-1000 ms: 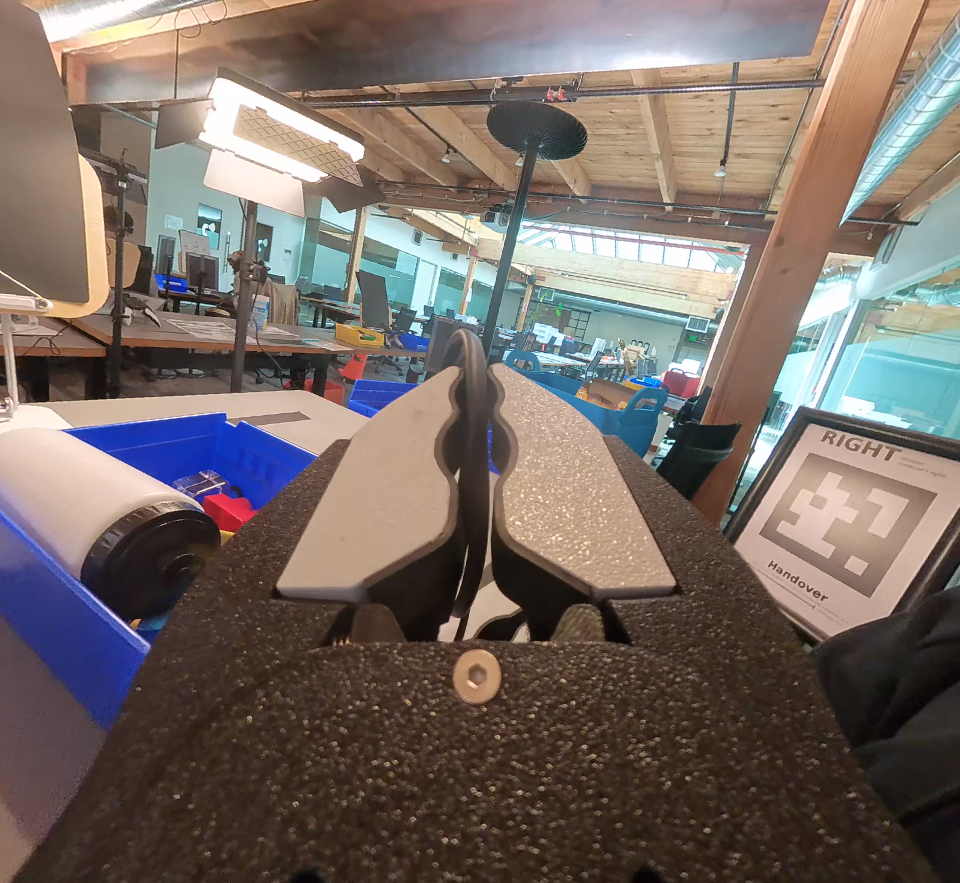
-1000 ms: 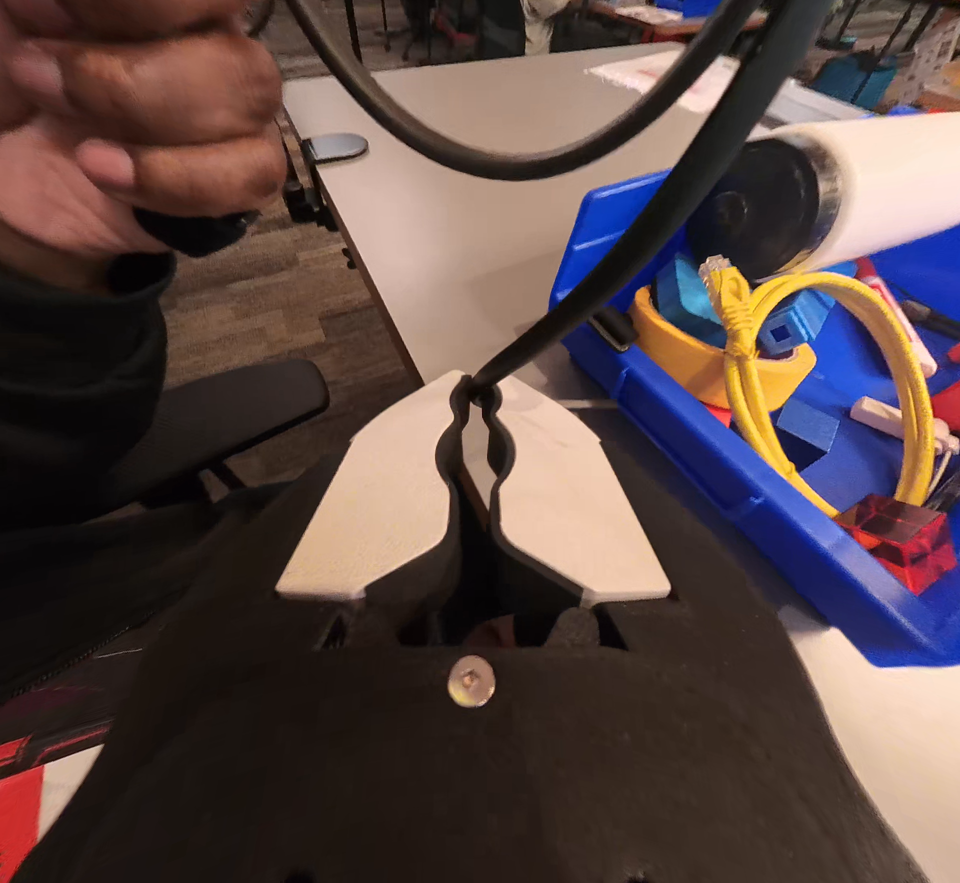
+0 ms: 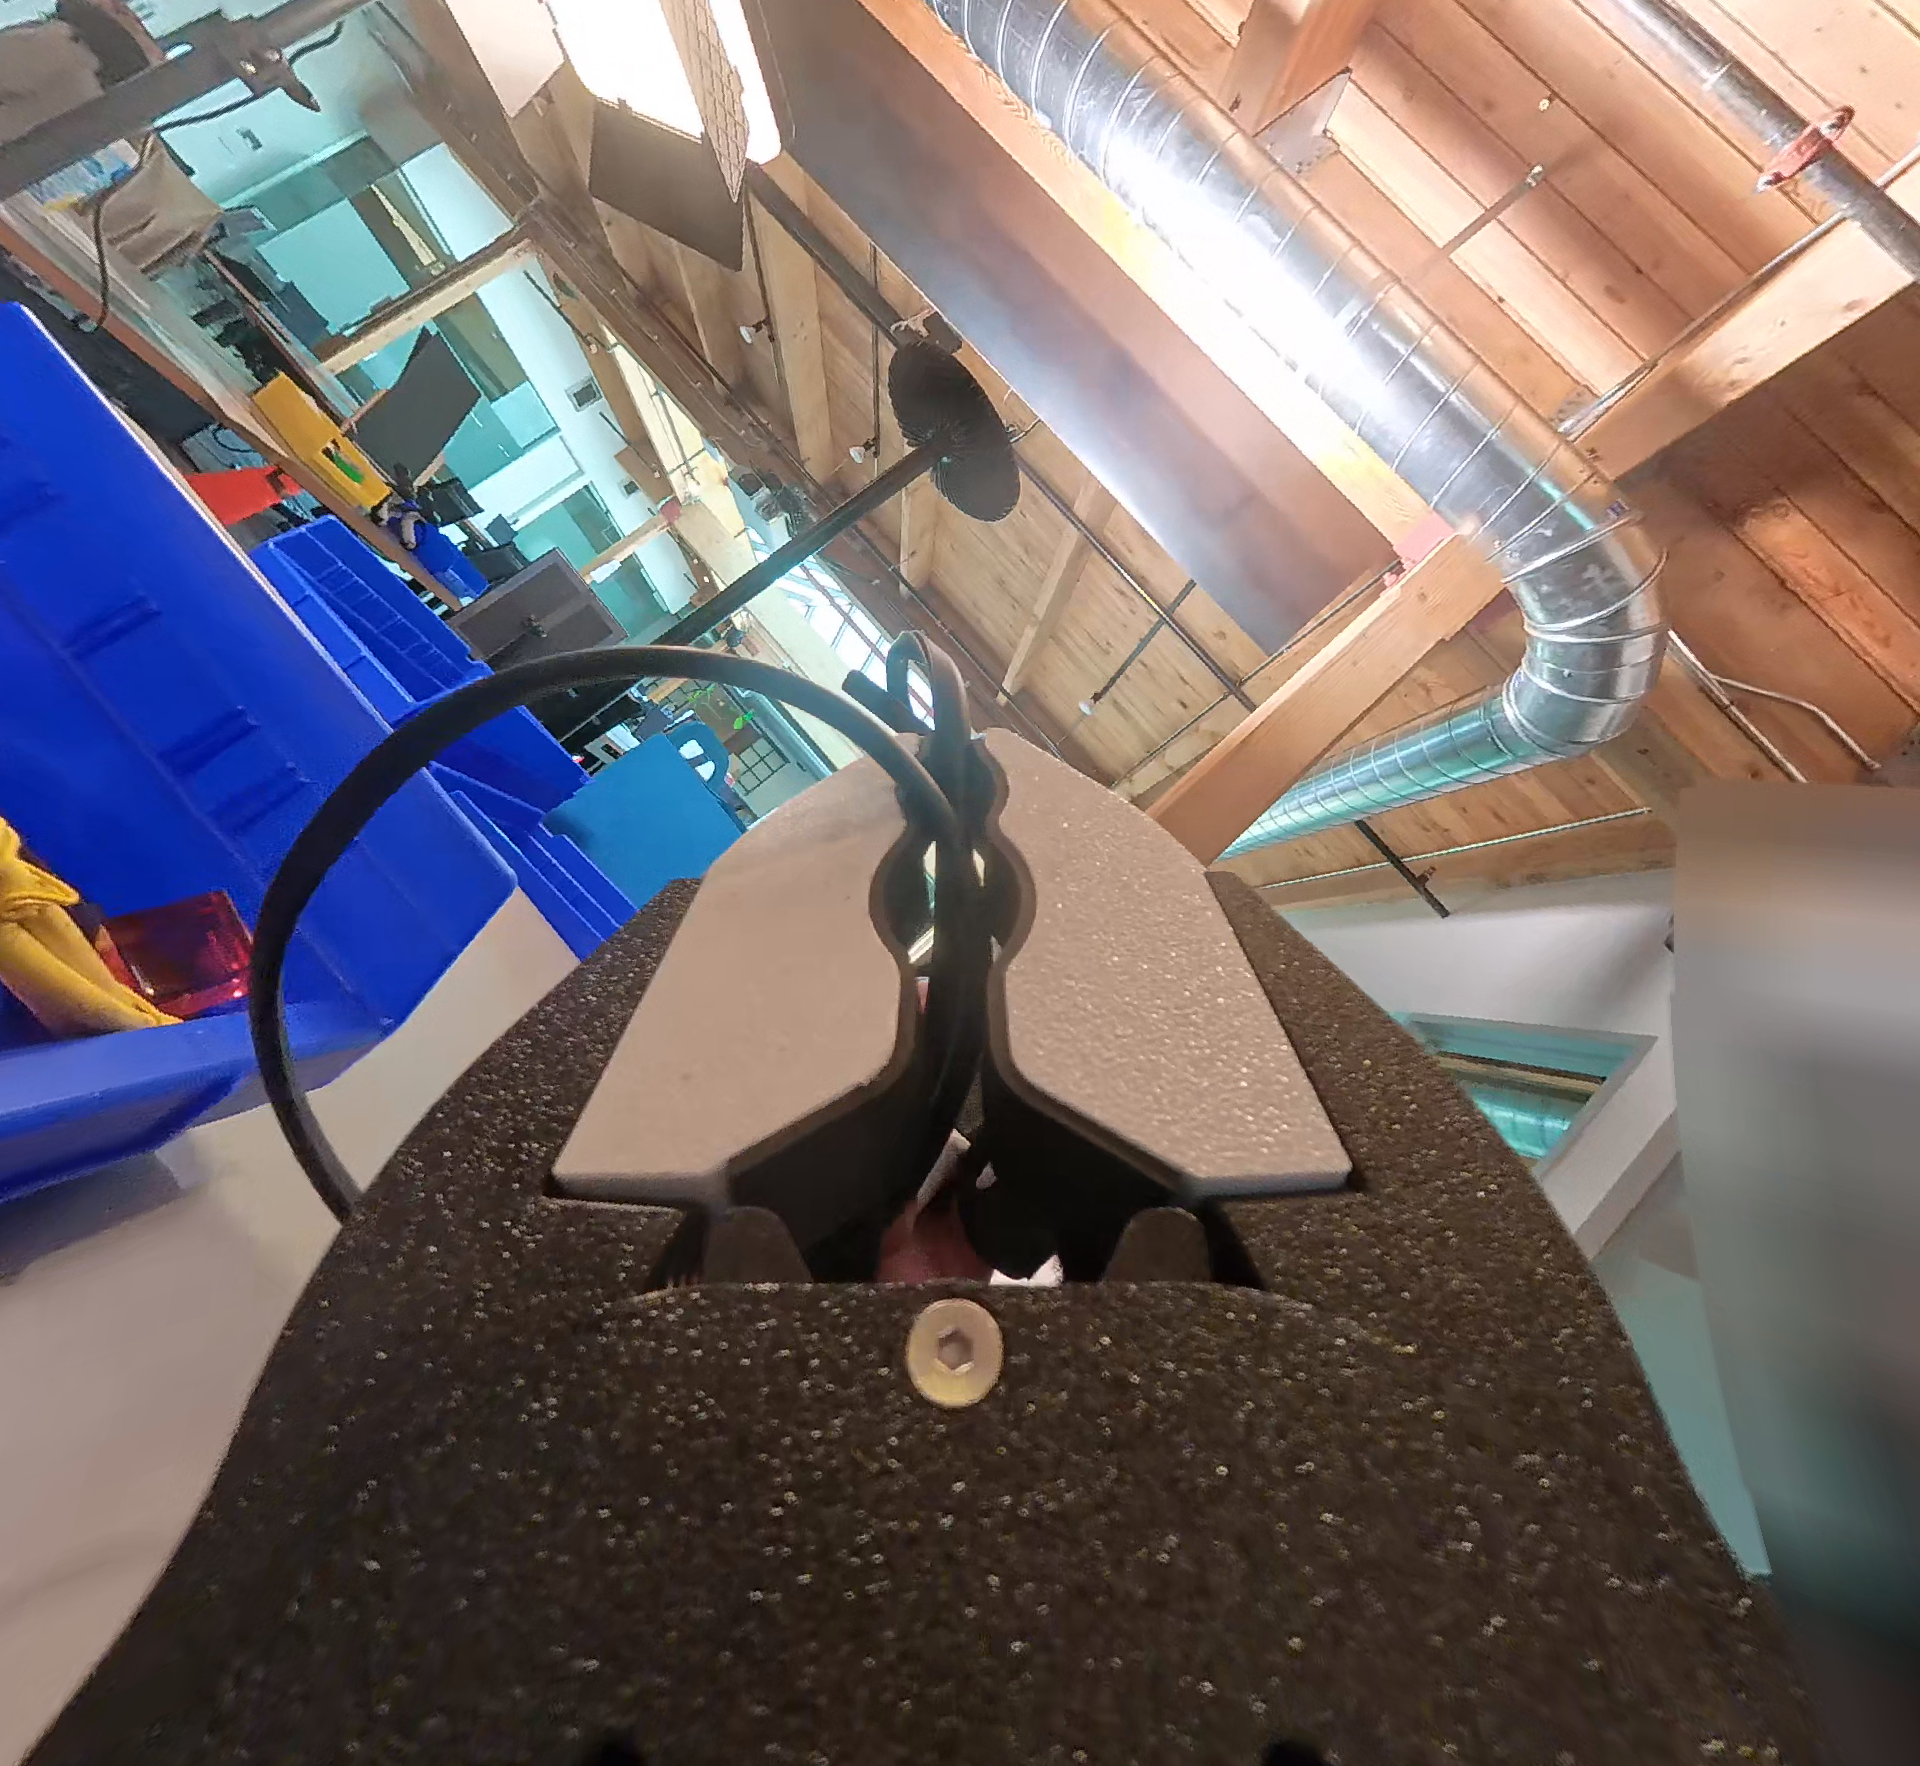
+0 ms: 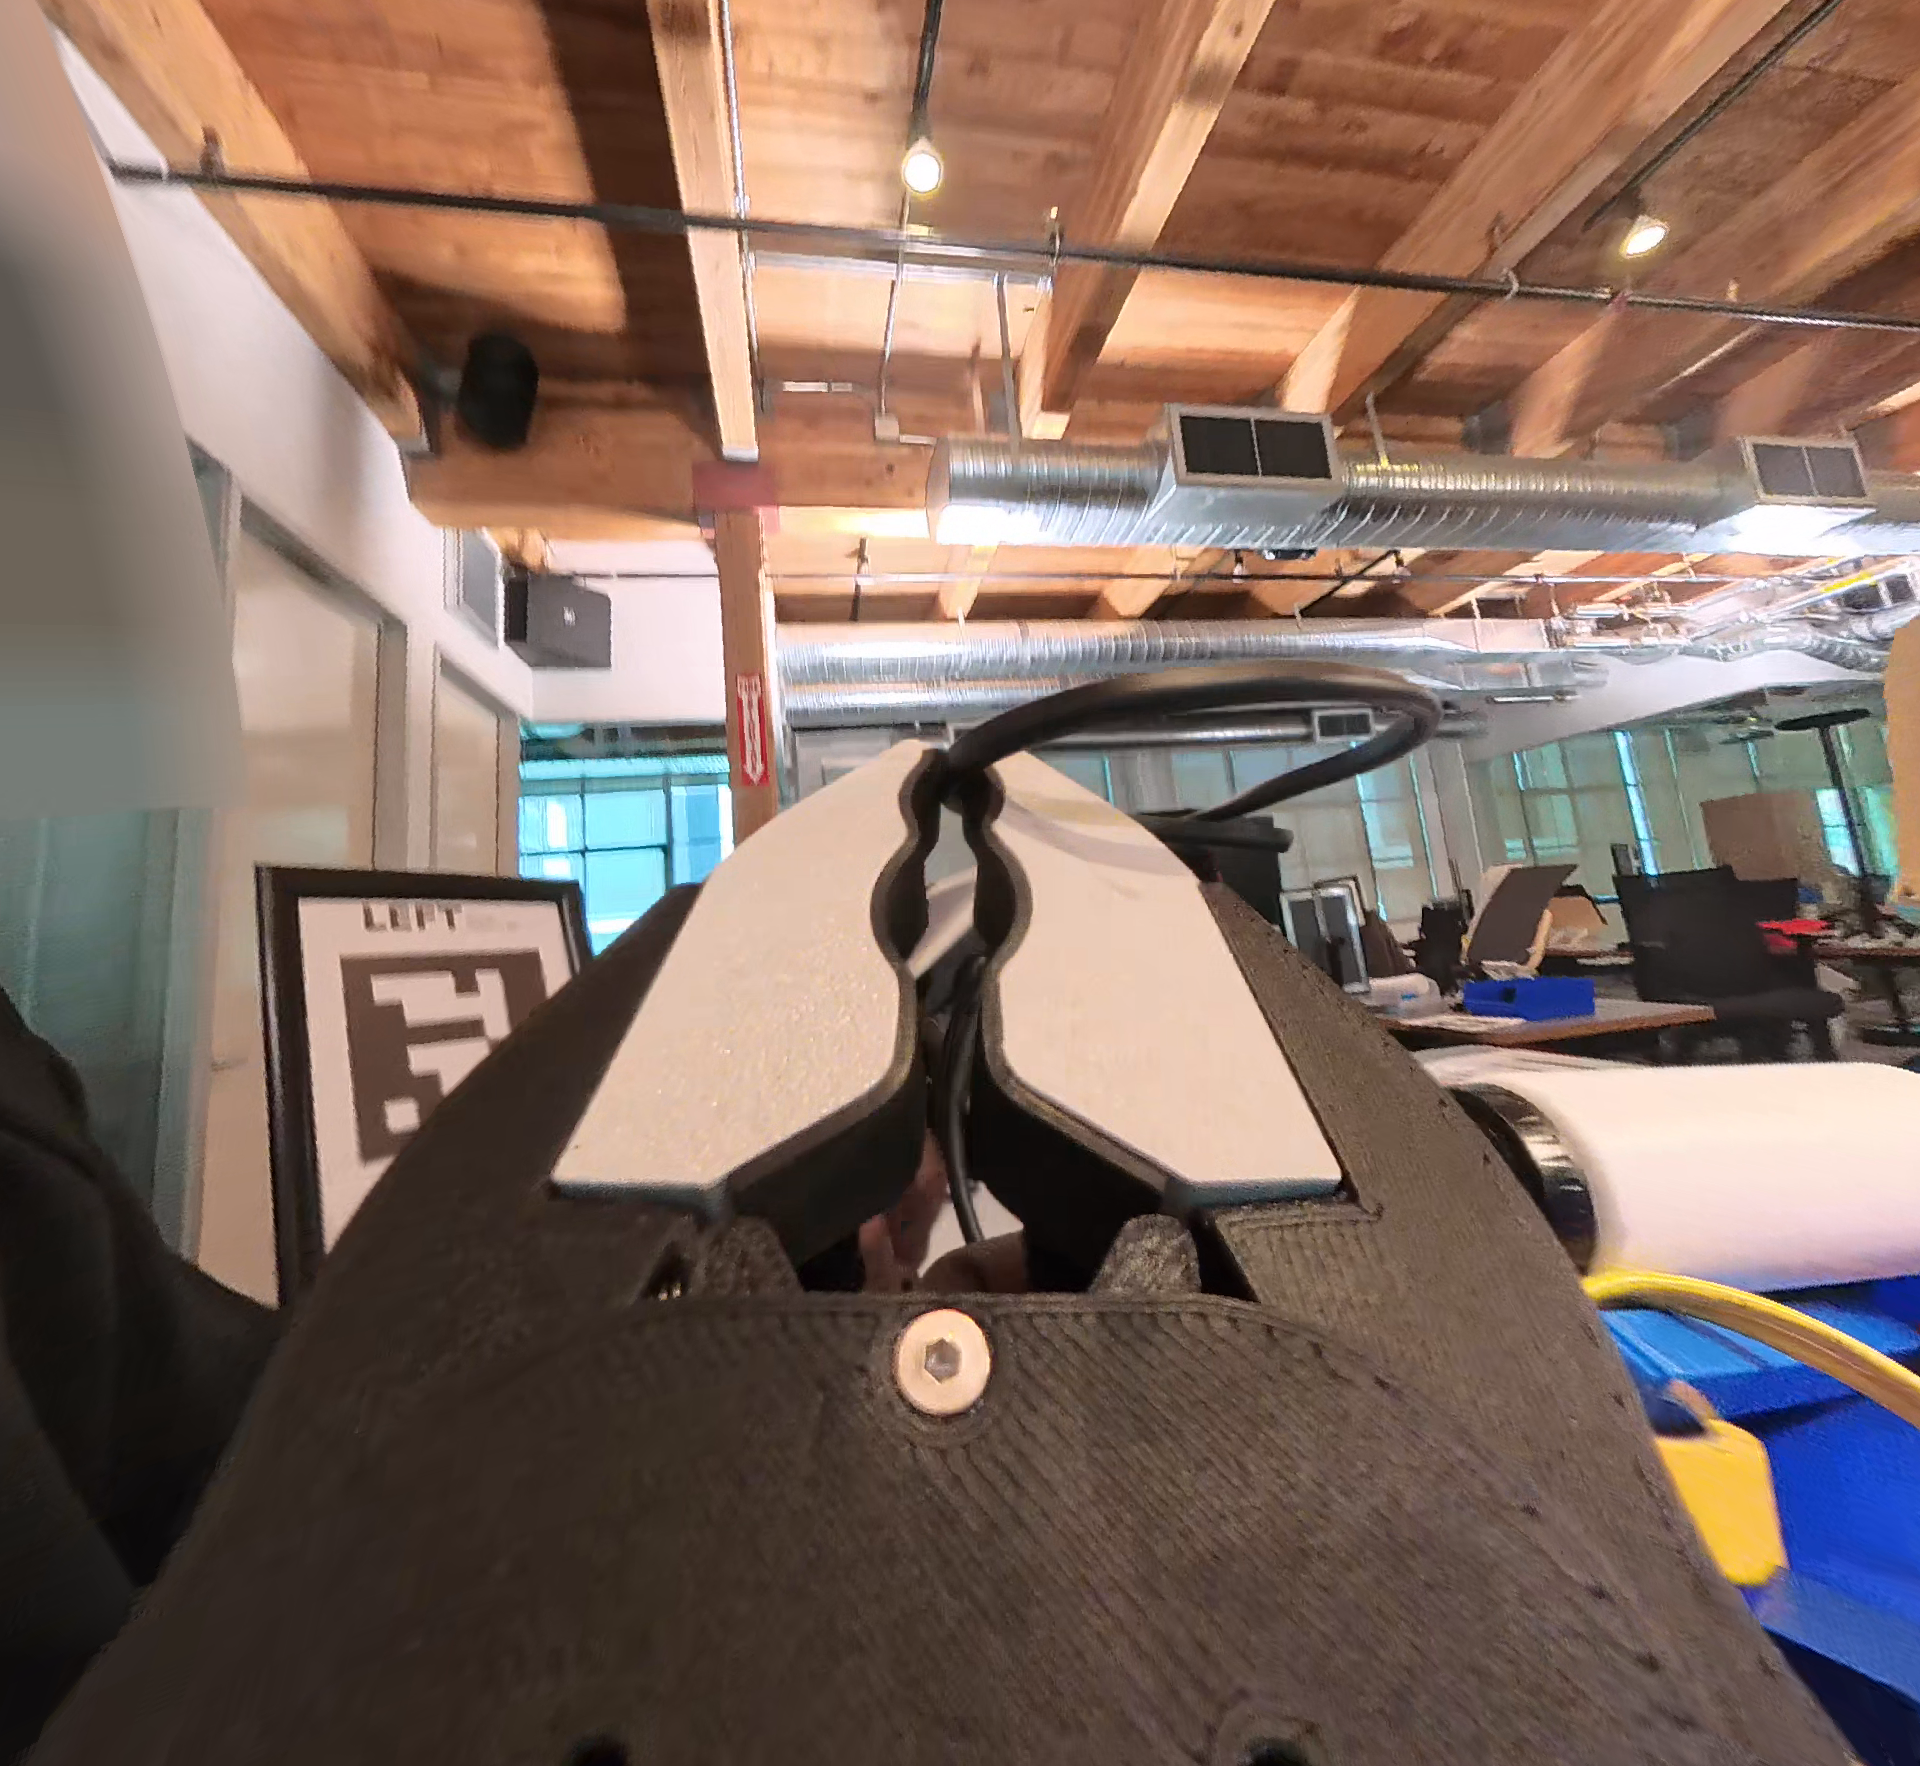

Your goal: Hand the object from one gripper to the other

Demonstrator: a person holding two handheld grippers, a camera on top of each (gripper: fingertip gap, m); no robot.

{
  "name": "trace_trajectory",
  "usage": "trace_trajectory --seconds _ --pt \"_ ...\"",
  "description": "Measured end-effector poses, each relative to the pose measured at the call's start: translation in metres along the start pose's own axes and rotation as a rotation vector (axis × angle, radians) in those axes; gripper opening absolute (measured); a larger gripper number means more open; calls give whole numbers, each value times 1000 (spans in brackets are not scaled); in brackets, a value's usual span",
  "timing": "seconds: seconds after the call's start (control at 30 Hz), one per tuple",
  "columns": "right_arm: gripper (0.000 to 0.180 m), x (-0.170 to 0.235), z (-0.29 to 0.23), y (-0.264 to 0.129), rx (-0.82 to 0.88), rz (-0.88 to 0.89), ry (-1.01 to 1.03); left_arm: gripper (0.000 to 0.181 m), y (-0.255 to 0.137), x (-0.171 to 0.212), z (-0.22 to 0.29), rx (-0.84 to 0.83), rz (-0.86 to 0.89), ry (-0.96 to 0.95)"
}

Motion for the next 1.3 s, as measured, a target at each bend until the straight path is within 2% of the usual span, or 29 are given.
trace_trajectory --seconds 0.1,0.33,0.77,1.3 --pt "4 0 -1 1 -24 31 72 5 3 6 0 23 -17 -47" --pt "3 13 -4 5 -10 7 99 5 12 25 -1 128 -24 -202" --pt "3 18 2 5 -9 -5 170 8 16 29 2 209 -37 -277" --pt "4 37 1 12 19 -179 124 15 14 26 2 75 -114 -141"
Point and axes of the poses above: each gripper's, where its closed fingertips meet, y out along the fingers, x out of its underside, z = x × y across the jaws, the point moved 6 cm from there along -y, back along the fingers, and after that the axes turned 5 degrees about y, right-handed, at the moved point
